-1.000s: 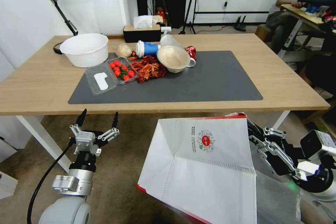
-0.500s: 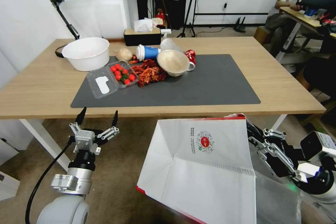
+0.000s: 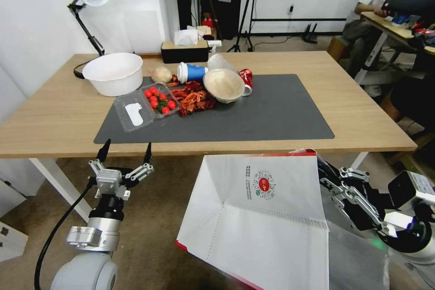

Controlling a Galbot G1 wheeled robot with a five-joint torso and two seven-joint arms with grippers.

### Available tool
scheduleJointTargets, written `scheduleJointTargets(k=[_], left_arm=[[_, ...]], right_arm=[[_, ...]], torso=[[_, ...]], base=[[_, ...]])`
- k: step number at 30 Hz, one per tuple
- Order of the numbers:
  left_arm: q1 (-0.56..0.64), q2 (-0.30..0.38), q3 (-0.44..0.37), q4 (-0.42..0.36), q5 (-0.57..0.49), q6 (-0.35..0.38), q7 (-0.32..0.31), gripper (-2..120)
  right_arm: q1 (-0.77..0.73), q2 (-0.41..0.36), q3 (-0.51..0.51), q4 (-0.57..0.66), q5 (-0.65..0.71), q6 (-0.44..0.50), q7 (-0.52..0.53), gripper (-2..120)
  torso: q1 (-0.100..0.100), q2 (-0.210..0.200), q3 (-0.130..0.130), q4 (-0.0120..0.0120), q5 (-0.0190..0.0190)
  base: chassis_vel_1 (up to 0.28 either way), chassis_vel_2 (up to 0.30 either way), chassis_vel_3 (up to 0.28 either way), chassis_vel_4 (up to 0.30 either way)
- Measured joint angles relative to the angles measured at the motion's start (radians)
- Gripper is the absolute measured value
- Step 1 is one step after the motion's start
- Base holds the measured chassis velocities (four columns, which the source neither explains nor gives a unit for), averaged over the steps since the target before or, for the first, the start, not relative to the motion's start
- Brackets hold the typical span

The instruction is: Pick up the food delivery bag from the floor and place it on the table.

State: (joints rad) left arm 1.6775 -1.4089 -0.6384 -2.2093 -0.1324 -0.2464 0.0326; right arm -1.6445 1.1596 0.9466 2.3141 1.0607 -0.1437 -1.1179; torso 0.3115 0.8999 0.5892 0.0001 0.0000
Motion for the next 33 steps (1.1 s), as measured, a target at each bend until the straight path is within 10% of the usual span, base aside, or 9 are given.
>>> scheduleJointTargets(k=[33], left_arm=[[0.004, -0.018, -0.002, -0.006, 0.022, -0.017, 0.007, 100]], right_arm=[[0.053, -0.062, -0.016, 0.079, 0.115, 0.044, 0.171, 0]], torso=[[0.003, 0.009, 0.006, -0.0001, 0.0000]], base=[[0.000, 0.000, 0.000, 0.000]])
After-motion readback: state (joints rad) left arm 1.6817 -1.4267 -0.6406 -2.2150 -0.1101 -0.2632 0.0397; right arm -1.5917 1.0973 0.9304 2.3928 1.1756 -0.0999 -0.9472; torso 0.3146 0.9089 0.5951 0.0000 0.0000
